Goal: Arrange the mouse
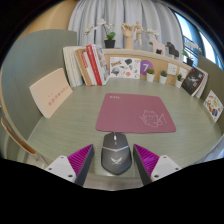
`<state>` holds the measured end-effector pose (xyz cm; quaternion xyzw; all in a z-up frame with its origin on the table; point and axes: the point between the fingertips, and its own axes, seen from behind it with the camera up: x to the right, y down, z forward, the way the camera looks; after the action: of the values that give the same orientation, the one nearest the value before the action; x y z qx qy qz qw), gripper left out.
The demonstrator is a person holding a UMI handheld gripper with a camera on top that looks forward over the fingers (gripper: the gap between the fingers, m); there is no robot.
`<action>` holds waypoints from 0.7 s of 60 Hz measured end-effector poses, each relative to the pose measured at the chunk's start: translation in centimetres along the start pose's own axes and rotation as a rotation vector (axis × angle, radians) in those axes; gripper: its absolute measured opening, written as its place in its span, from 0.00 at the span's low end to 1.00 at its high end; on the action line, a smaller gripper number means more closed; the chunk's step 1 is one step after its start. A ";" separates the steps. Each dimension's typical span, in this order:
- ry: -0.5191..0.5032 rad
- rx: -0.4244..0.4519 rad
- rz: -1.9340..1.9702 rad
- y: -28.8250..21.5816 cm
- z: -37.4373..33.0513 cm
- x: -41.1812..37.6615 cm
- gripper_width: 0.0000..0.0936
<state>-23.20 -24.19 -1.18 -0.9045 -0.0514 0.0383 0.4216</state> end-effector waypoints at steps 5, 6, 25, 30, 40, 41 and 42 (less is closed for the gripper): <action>0.015 0.013 0.004 -0.7 0.8 -0.1 0.82; 0.021 0.013 0.010 -0.8 0.8 -0.1 0.81; 0.067 -0.009 0.021 -0.6 0.9 0.0 0.39; 0.078 -0.028 0.027 -0.5 0.9 -0.1 0.35; 0.078 -0.112 -0.003 -0.7 -0.4 -1.3 0.32; 0.074 -0.108 -0.006 -1.3 -0.7 -1.6 0.32; 0.065 -0.099 -0.006 -2.0 -1.1 -2.0 0.32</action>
<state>-25.21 -24.03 1.09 -0.9250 -0.0421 0.0052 0.3777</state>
